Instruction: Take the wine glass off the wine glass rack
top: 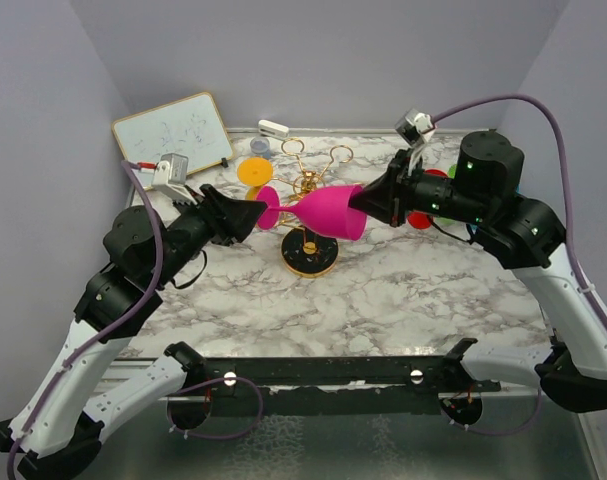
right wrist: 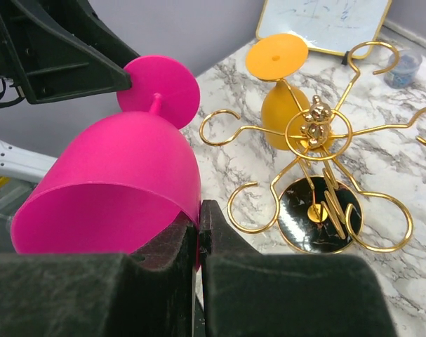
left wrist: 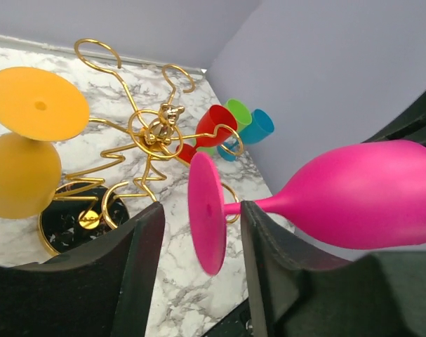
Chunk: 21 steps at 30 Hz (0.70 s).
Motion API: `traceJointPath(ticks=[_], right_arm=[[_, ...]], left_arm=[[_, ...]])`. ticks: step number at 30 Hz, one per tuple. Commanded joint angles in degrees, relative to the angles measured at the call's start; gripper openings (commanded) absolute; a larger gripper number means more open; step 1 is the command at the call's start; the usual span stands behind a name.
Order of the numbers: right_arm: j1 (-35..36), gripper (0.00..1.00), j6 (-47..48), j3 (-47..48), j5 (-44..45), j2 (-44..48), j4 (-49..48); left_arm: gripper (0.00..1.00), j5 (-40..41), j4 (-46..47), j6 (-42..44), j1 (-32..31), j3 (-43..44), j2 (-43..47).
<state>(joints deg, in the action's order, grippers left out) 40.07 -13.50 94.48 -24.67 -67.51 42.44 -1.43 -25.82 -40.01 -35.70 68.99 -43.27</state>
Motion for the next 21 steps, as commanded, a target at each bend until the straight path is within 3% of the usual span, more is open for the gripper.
traceJointPath(ticks=[1,4,13,21], right_arm=[[0.4,0.01,-1.4,0.6,7.3,4.4,-3.2],[0.3,0.01,-1.4,2.4,11.6,6.0,-3.1],[0.4,0.01,2.1,8.5,38.8,3.7,0.3],[-0.9,0.01,7.7,20.1,52.0,-12.4,2.2]], left_arm=[[0.56,6.1,-2.8,1.4,0.1,1.8,2.3],[0.63,10.6,-5.2,2.2,0.1,1.6,4.3],[0.63,22.7,-7.2,4.6,0.1,-4.1,11.5],[0.63,25.0,-8.8,8.0,0.1,-9.5,12.4]])
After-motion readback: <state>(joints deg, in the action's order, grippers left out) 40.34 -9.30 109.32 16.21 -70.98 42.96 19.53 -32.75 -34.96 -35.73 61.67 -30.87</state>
